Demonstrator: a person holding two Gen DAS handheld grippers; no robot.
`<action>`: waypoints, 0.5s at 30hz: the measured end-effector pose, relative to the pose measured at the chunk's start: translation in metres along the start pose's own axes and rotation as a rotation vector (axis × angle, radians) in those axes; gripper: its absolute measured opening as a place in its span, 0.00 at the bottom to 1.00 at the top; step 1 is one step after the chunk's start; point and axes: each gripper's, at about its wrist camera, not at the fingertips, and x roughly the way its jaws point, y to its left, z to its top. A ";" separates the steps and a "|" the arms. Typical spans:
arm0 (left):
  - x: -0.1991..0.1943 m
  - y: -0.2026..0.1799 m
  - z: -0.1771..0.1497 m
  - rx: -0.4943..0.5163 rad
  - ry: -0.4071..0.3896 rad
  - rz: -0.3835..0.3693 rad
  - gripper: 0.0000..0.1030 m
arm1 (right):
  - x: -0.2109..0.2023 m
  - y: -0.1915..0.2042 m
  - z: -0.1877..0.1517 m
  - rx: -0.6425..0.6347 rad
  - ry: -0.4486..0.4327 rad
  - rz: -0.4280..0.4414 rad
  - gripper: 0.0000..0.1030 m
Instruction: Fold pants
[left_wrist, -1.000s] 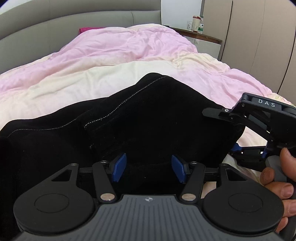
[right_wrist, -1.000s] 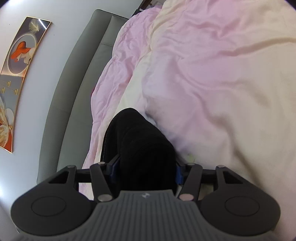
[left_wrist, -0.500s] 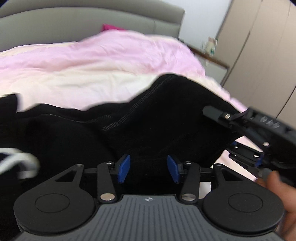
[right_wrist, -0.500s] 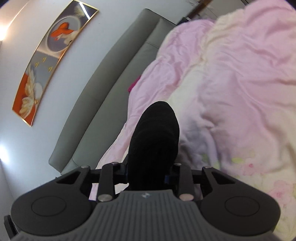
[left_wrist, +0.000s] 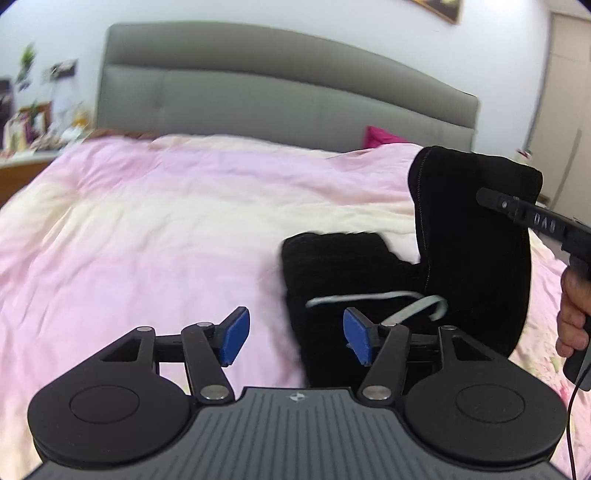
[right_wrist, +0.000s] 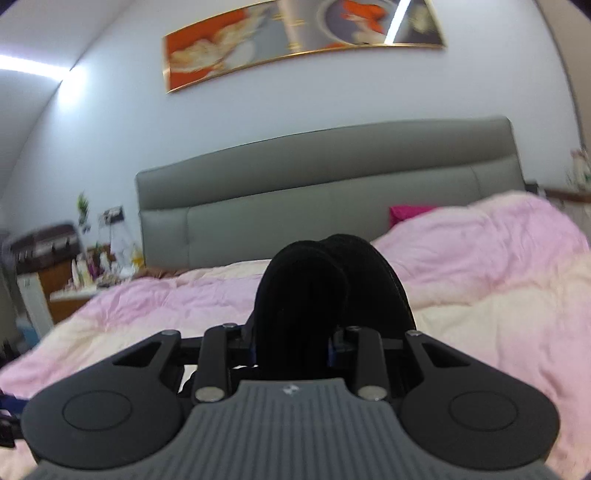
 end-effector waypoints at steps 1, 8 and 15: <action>0.005 0.008 -0.002 -0.028 0.014 0.012 0.66 | 0.006 0.025 -0.003 -0.109 0.014 0.010 0.26; 0.020 0.027 -0.006 -0.068 0.052 -0.094 0.66 | 0.039 0.156 -0.112 -0.765 0.194 0.144 0.28; 0.045 0.030 -0.012 -0.132 0.087 -0.227 0.66 | 0.035 0.157 -0.142 -0.902 0.194 0.113 0.52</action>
